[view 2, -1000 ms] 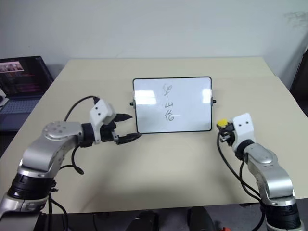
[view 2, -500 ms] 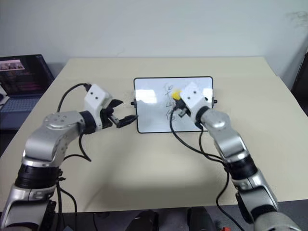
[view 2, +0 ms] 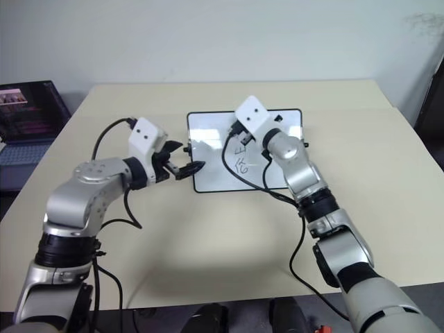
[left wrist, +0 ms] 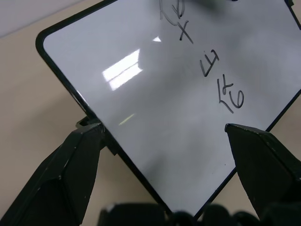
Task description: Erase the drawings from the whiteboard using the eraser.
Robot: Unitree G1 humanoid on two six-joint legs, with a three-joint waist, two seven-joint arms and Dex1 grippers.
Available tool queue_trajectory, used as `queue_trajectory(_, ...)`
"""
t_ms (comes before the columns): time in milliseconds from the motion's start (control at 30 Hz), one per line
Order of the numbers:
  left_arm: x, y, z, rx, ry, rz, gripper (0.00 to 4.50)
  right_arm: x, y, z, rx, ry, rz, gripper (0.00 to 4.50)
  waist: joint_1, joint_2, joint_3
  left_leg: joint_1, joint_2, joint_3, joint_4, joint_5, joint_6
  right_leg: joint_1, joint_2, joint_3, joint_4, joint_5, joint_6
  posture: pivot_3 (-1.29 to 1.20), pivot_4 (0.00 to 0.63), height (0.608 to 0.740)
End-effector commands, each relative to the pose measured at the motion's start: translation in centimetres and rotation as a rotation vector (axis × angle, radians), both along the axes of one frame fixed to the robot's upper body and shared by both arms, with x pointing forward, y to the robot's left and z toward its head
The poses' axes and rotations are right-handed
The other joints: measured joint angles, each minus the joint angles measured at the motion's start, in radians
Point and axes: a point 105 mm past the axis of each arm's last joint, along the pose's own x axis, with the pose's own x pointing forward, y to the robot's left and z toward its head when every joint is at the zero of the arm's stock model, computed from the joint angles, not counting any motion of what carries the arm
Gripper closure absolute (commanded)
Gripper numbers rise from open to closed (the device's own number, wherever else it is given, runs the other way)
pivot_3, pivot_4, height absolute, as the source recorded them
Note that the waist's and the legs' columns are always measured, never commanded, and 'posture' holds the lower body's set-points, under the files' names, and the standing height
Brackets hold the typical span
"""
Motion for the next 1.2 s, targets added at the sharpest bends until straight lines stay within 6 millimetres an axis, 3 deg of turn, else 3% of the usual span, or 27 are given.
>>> queue_trajectory(33,0.0,-0.2,1.6,-0.003,-0.062,0.003,0.0,0.1,1.2,0.6,-0.023,-0.017,0.033,3.38,-0.001,0.0,0.0,0.0,0.0,0.0,0.0,0.0,0.0,0.0,0.0,0.0,0.0,0.0,0.0,0.0,0.15,0.74)
queue_trajectory(233,0.0,0.1,1.4,-0.002,-0.062,0.016,0.0,-0.5,1.7,-3.8,-0.121,0.16,0.101,3.38,-0.003,0.0,0.0,0.0,0.0,0.0,0.0,0.0,0.0,0.0,0.0,0.001,0.001,0.0,0.0,0.0,0.15,0.74)
queue_trajectory(433,0.1,0.3,1.3,-0.001,-0.063,0.022,0.0,-2.0,2.0,-6.0,-0.203,0.252,0.181,3.38,-0.003,0.0,-0.001,0.002,0.0,-0.001,0.001,0.0,0.0,0.001,0.0,0.001,0.002,0.0,0.0,0.0,0.15,0.74)
queue_trajectory(767,0.6,2.2,0.9,-0.011,-0.056,0.103,0.0,-1.0,1.4,0.4,-0.041,0.068,0.103,3.38,-0.001,0.0,0.0,0.001,0.0,-0.003,0.001,0.001,-0.001,0.0,0.0,0.0,0.002,0.001,-0.001,0.0,0.15,0.74)
queue_trajectory(933,0.6,2.4,0.7,-0.016,-0.057,0.115,0.0,0.3,0.3,1.3,-0.01,0.026,0.011,3.38,-0.002,0.0,0.0,0.0,0.0,-0.002,0.0,0.001,-0.001,-0.002,0.0,0.001,0.001,0.001,-0.001,0.0,0.15,0.74)
queue_trajectory(1200,0.6,2.1,0.7,-0.015,-0.057,0.109,0.0,1.1,2.1,1.2,-0.017,0.027,0.01,3.38,-0.007,0.0,-0.001,0.0,0.001,0.0,0.0,0.001,-0.001,-0.003,0.0,0.002,0.002,0.001,-0.001,0.0,0.15,0.74)
